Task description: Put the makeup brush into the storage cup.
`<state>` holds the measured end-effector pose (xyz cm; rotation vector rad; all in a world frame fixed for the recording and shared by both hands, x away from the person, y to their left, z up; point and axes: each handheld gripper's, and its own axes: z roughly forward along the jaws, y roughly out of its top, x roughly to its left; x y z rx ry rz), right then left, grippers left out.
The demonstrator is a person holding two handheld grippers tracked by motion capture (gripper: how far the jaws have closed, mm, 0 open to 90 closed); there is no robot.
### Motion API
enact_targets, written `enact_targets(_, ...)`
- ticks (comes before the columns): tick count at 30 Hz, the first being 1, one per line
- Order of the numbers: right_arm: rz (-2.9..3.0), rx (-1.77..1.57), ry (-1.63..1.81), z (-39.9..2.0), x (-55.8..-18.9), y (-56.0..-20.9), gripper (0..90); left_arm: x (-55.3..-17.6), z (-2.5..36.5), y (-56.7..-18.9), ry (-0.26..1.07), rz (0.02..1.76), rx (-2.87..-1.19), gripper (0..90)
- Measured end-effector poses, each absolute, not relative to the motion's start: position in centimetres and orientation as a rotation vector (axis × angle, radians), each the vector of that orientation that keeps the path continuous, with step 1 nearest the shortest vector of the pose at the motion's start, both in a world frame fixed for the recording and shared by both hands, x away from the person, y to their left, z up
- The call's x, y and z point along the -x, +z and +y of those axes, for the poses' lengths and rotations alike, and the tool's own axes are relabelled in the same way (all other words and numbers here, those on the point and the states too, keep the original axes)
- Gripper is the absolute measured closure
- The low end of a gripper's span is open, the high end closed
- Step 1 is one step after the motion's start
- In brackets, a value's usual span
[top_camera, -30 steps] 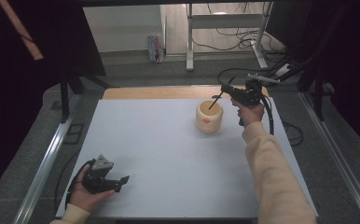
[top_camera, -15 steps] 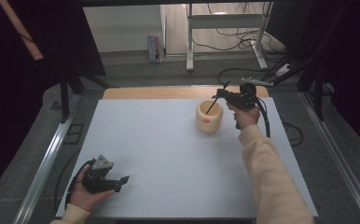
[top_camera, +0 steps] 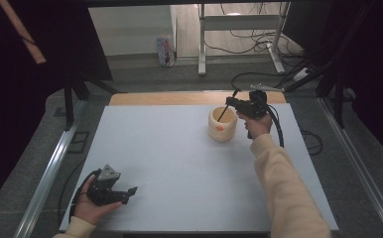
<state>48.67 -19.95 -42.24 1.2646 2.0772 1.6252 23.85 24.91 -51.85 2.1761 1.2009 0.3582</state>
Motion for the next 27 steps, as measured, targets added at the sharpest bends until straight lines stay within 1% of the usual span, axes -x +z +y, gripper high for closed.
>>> enact_targets(1, 2.084, -1.259, 1.623, -19.9, -48.7, -42.3, 83.8, -23.8, 24.9, -51.9, 0.359, 1.202, -2.174, 18.2)
enact_targets(2, 2.091, -1.25, 1.615, -19.9, -48.7, -42.3, 74.8, -23.8, 24.9, -51.8, 0.359, 1.202, -2.174, 18.2)
enact_targets(3, 2.091, -1.242, 1.587, -19.8, -48.7, -42.4, 56.6, -23.8, 24.9, -51.8, 0.359, 1.201, -2.176, 18.3)
enact_targets(4, 2.09, -1.228, 1.55, -19.6, -48.6, -42.4, 40.3, -23.8, 24.9, -51.8, 0.36, 1.201, -2.177, 18.3)
enact_targets(5, 2.102, -1.219, 1.541, -19.5, -48.5, -42.4, 38.7, -23.8, 24.9, -51.8, 0.36, 1.201, -2.176, 18.3)
enact_targets(7, 2.127, -1.222, 1.615, -19.6, -48.4, -42.3, 30.8, -23.8, 24.9, -51.8, 0.359, 1.2, -2.177, 18.3)
enact_targets(10, 2.118, -1.184, 1.629, -19.4, -48.0, -42.0, 22.9, -23.8, 24.9, -51.9, 0.357, 1.201, -2.175, 18.3)
enact_targets(15, 2.112, -1.183, 1.624, -19.4, -47.8, -41.7, 18.3, -23.8, 24.9, -51.9, 0.358, 1.202, -2.176, 18.3)
enact_targets(27, 2.143, -1.175, 1.593, -19.8, -47.4, -41.7, 16.2, -23.9, 24.9, -51.9, 0.355, 1.2, -2.179, 18.2)
